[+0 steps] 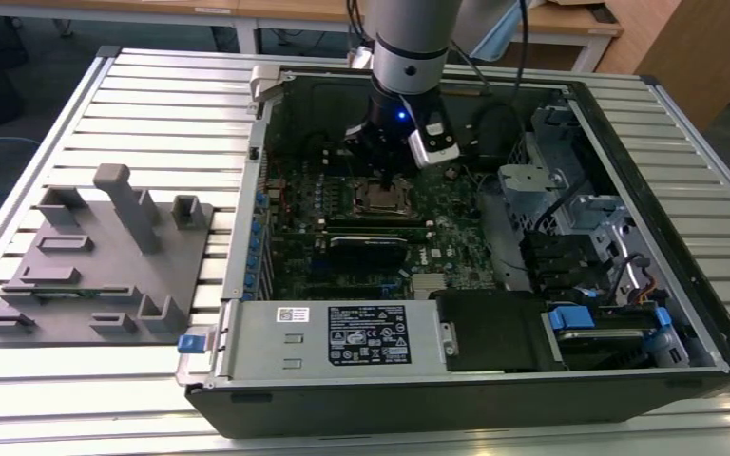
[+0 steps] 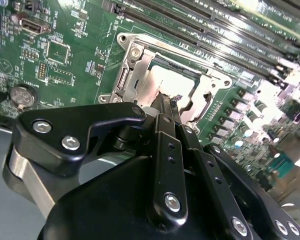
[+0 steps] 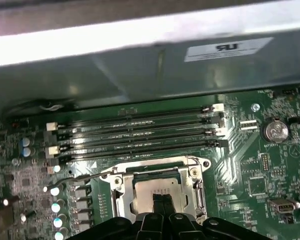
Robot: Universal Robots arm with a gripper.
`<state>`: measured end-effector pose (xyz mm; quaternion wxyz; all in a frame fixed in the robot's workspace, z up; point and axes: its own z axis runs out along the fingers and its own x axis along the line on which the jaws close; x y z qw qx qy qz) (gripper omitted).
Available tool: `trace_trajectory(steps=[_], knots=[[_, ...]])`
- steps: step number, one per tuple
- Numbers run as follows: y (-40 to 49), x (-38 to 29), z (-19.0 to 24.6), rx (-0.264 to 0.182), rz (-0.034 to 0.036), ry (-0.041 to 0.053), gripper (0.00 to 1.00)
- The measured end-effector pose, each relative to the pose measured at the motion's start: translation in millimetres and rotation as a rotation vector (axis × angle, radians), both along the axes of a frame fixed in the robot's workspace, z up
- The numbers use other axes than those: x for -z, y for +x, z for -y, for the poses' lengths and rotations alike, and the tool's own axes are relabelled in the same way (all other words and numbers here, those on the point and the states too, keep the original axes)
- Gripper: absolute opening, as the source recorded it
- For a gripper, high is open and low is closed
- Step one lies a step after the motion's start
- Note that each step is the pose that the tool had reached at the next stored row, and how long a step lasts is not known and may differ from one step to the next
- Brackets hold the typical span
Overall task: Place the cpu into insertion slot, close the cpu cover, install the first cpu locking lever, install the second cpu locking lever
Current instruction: 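Close the cpu cover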
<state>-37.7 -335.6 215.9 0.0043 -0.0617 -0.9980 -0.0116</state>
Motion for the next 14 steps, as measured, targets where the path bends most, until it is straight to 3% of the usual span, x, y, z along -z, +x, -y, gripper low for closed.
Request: trace_trajectory(steps=[3,14], knots=[[-0.1,0.0,0.1,-0.008,0.0,-0.0062,0.1],[-3.0,0.3,0.3,-0.008,0.0001,-0.0064,0.1]])
